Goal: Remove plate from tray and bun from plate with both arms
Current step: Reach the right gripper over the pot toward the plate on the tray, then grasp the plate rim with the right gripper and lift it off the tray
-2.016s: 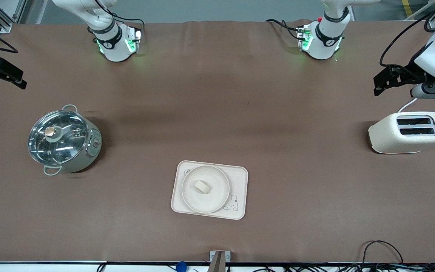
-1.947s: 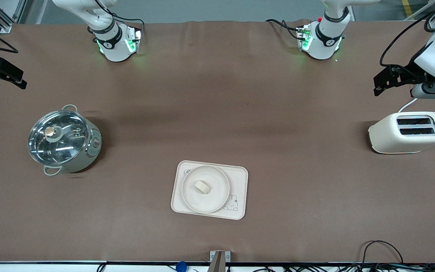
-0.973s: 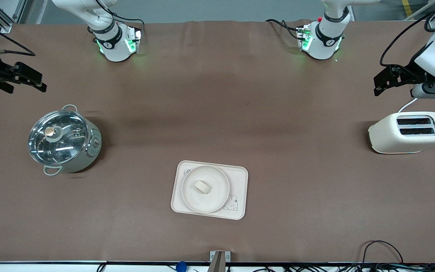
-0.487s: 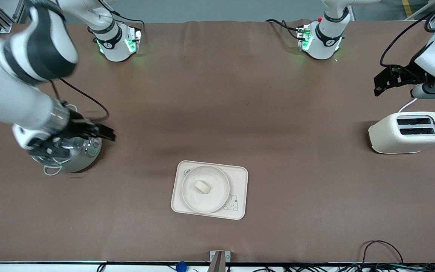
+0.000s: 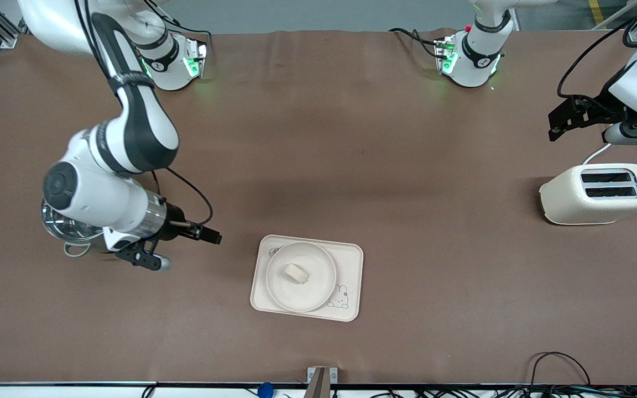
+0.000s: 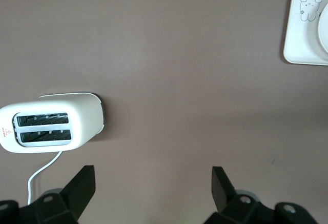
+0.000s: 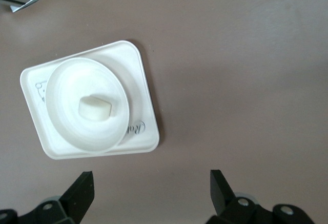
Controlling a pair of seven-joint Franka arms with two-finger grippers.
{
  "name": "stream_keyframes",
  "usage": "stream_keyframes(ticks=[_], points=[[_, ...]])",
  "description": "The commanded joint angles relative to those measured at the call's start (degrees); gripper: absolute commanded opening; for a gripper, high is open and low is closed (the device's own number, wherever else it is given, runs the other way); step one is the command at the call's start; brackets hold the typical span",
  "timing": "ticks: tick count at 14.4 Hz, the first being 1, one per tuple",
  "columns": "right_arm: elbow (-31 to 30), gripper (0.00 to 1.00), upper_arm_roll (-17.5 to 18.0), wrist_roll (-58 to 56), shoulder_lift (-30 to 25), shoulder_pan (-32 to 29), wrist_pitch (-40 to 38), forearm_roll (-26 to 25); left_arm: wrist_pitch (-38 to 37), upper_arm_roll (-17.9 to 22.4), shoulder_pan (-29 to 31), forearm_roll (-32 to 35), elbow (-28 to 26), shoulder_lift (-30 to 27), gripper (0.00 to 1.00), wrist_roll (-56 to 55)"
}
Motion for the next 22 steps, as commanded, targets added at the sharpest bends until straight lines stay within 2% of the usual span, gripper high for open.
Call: stream_keyframes(ticks=[1, 3, 7, 11, 13, 14, 22], points=[[2.1, 1.0, -0.4, 2.9, 7.0, 2.7, 7.3, 2.6, -1.0, 0.0, 0.2, -0.8, 1.1, 0.4, 1.0, 1.1], [2.5, 1.0, -0.4, 2.2, 9.8, 4.1, 12.1, 2.5, -1.0, 0.0, 0.1, -0.8, 1.1, 0.4, 1.0, 1.1], [3.1, 1.0, -0.4, 2.0, 12.6, 6.0, 12.5, 2.2, -1.0, 0.0, 0.1, -0.8, 1.1, 0.4, 1.0, 1.1], [4.3, 1.0, -0.4, 2.2, 16.6, 6.9, 18.6, 2.4, -1.0, 0.0, 0.1, -0.8, 1.1, 0.4, 1.0, 1.2], [6.5, 0.93, -0.4, 2.0, 18.8, 7.1, 18.8, 2.4, -1.0, 0.0, 0.0, -0.8, 1.1, 0.4, 1.0, 1.2], [7.2, 0.86, -0.4, 2.0, 19.5, 7.5, 19.2, 2.4, -1.0, -0.1, 0.0, -0.8, 1.1, 0.4, 1.0, 1.2], [7.8, 0.47, -0.4, 1.9, 21.4, 9.1, 23.0, 2.4, -1.0, -0.1, 0.0, -0.8, 1.1, 0.4, 1.0, 1.2]])
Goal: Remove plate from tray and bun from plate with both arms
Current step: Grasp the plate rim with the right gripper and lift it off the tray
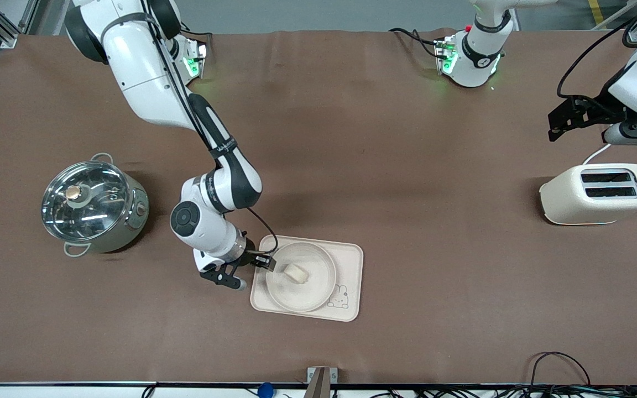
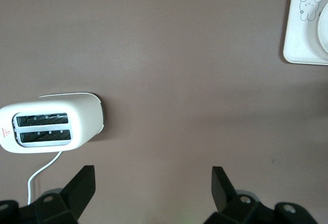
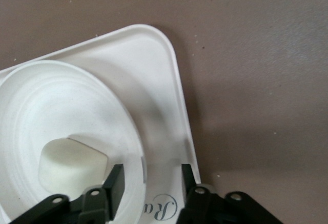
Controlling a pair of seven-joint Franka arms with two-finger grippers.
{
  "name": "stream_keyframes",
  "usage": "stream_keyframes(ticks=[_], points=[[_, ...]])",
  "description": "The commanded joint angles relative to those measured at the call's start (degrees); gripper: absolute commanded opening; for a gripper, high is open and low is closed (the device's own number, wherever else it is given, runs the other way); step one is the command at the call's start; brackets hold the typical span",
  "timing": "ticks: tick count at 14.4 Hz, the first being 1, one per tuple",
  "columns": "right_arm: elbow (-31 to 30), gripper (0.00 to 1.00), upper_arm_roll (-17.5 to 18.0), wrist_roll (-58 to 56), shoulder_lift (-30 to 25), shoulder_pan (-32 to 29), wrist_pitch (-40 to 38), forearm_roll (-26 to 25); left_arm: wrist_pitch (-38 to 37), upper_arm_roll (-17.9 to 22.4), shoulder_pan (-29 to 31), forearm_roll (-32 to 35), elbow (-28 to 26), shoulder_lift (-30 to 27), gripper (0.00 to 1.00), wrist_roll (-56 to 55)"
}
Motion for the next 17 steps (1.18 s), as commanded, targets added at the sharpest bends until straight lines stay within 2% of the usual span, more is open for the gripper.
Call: stream_keyframes(ticks=[1, 5, 6, 7, 10, 12, 14, 17], points=[[1.0, 0.43, -0.4, 0.2, 1.3, 0.8, 2.0, 1.0, -0.9, 0.0, 0.1, -0.8, 1.0, 0.3, 1.0, 1.2], [1.1, 0.27, -0.2, -0.3, 2.3, 1.1, 3.9, 1.0, -0.9, -0.1, 0.1, -0.7, 1.0, 0.3, 1.0, 1.2], [1.1, 0.17, -0.2, -1.2, 2.3, 1.1, 3.9, 1.0, -0.9, -0.1, 0.1, -0.7, 1.0, 0.3, 1.0, 1.2], [1.1, 0.02, -0.2, -1.6, 2.3, 1.1, 3.9, 1.0, -0.9, -0.1, 0.1, -0.7, 1.1, 0.3, 1.0, 1.2], [1.1, 0.0, 0.1, -1.8, 1.8, 0.6, 3.9, 1.5, -0.9, -0.1, 0.1, -0.7, 1.1, 0.3, 1.0, 1.2], [0.5, 0.0, 3.6, -2.8, 0.0, -1.7, 4.4, 2.6, -0.9, 0.0, 0.1, -0.7, 1.1, 0.8, 1.0, 1.2], [-4.5, 0.0, 7.0, -3.9, -5.3, -3.9, 4.6, 2.8, -0.9, -0.1, 0.1, -0.7, 1.1, 0.9, 1.0, 1.2], [-15.6, 0.0, 9.3, -5.9, -14.6, -4.9, 4.9, 3.0, -0.9, 0.0, 0.1, -0.7, 1.1, 0.9, 1.0, 1.2]])
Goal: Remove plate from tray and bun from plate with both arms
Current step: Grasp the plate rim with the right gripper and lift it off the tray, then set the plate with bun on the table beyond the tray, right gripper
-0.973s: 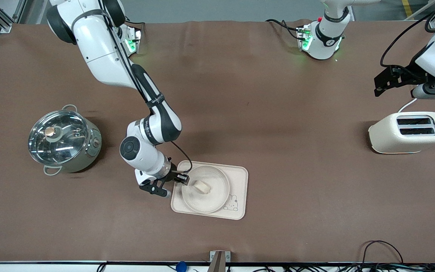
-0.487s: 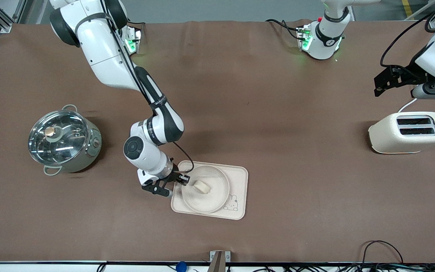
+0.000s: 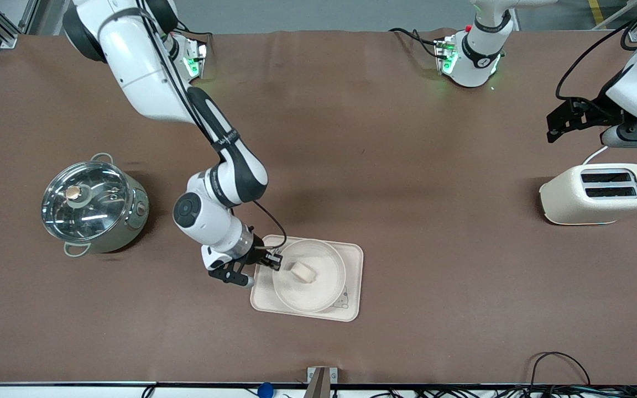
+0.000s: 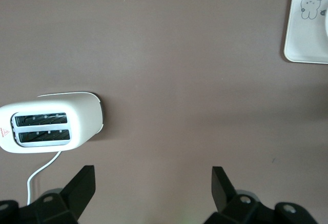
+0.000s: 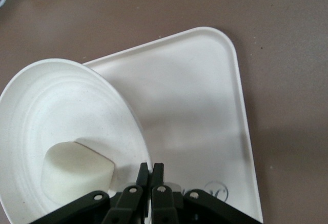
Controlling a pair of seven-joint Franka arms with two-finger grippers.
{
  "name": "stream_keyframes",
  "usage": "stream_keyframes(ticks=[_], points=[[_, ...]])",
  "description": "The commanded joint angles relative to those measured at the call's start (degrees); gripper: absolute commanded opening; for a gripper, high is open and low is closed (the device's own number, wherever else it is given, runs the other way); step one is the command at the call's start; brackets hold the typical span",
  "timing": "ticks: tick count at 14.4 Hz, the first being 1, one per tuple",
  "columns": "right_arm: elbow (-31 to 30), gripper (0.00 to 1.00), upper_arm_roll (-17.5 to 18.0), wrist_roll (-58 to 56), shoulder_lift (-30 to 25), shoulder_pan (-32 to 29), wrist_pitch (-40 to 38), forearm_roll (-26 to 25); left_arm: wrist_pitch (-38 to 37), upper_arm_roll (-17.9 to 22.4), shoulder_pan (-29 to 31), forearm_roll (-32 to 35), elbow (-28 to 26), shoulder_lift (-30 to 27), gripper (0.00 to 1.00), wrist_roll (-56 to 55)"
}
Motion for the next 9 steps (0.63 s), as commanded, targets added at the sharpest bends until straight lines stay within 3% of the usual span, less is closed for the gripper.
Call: stream_keyframes(ticks=[1, 6, 9], points=[[-17.3, 0.0, 4.1, -3.8, -13.1, -2.1, 2.1, 1.7, -0.9, 0.0, 0.1, -0.7, 1.2, 0.5, 1.0, 1.1], [-39.5, 0.0, 10.8, -4.6, -23.2, -1.8, 15.1, 2.4, -0.9, 0.0, 0.1, -0.7, 1.2, 0.5, 1.0, 0.9], [-44.6, 0.0, 12.2, -4.9, -23.8, -1.4, 19.9, 2.4, -0.9, 0.0, 0.2, -0.7, 1.2, 0.5, 1.0, 0.8]])
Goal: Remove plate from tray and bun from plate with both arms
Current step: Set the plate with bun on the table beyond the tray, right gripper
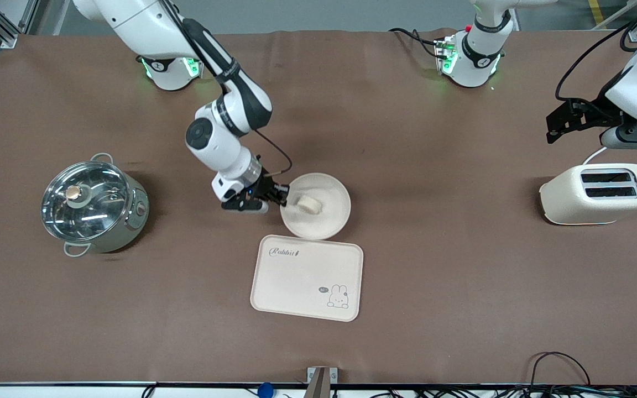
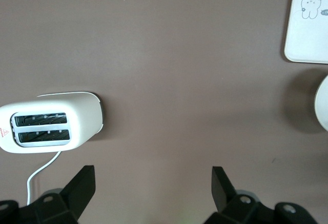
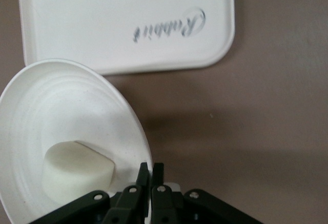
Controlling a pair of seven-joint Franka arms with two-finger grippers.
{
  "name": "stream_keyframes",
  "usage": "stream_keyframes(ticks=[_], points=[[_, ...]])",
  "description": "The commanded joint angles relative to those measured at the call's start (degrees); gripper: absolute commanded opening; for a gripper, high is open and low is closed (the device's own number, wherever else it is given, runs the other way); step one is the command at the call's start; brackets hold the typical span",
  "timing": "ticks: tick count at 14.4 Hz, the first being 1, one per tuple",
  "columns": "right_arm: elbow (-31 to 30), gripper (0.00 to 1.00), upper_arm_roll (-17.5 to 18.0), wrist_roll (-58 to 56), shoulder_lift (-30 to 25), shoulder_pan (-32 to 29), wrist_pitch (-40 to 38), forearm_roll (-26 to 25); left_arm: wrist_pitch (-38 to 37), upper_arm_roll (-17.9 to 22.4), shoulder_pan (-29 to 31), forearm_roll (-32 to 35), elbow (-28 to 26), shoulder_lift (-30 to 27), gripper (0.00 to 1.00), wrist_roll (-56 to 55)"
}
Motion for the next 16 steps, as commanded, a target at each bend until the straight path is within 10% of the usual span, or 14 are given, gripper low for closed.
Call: stream_keyframes(ticks=[1, 14, 15, 16], points=[[-6.0, 0.0, 1.0, -2.5, -3.2, -0.2, 3.5, 1.9, -0.9, 0.0, 0.2, -0.6, 1.2, 0.5, 1.0, 0.7], [-7.2, 0.03, 1.0, -2.5, 3.6, 3.6, 14.5, 1.9, -0.9, 0.1, 0.1, -0.7, 2.0, 0.5, 1.0, 0.3], [-7.2, 0.16, 1.1, -2.2, 3.3, 3.5, 14.3, 1.9, -0.9, 0.0, 0.0, -0.7, 2.0, 0.5, 1.0, 0.2], [-7.2, 0.51, 1.2, -1.9, 2.9, 3.5, 14.1, 2.0, -0.9, 0.0, -0.1, -0.5, 2.0, 1.0, 1.0, 0.5]])
